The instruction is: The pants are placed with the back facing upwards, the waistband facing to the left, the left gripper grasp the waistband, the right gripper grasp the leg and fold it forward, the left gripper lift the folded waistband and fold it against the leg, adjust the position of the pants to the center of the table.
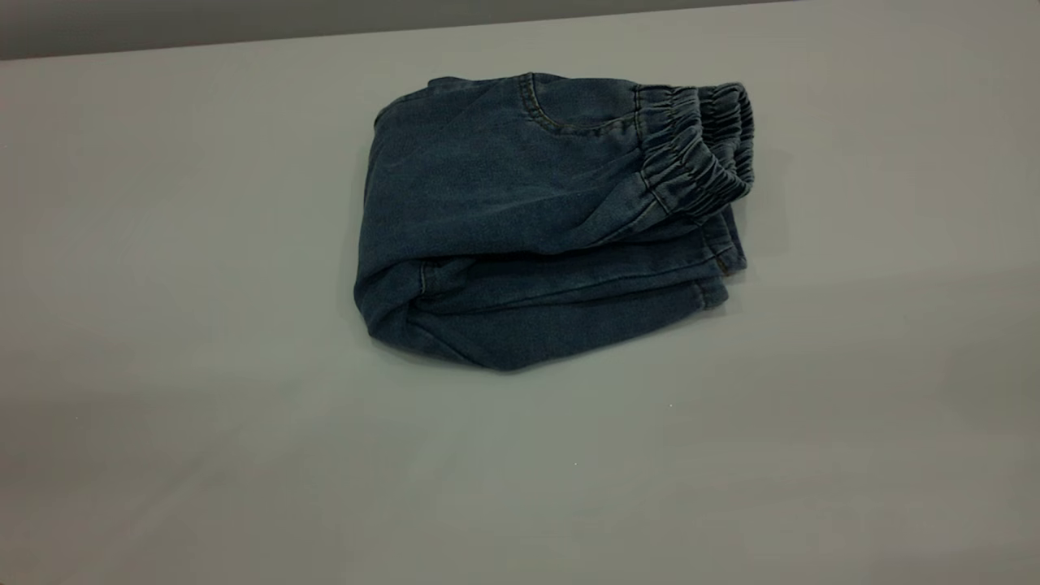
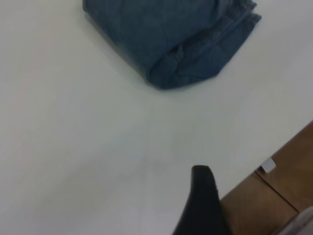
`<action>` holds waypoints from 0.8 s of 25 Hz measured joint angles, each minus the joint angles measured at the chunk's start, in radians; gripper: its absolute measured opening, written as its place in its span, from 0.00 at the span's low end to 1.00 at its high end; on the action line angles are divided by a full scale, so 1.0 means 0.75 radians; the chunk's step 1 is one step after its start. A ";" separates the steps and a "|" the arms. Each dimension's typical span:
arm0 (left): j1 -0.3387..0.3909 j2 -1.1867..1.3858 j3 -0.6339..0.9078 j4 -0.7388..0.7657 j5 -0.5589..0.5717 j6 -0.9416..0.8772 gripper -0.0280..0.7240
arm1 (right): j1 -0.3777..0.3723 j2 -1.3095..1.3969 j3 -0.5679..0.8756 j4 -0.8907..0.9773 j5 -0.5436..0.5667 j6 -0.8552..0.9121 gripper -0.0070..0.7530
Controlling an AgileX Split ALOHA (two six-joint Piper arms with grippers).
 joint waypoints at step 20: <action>0.000 0.001 0.000 0.006 0.001 -0.004 0.68 | 0.000 0.000 0.000 0.018 0.000 0.000 0.62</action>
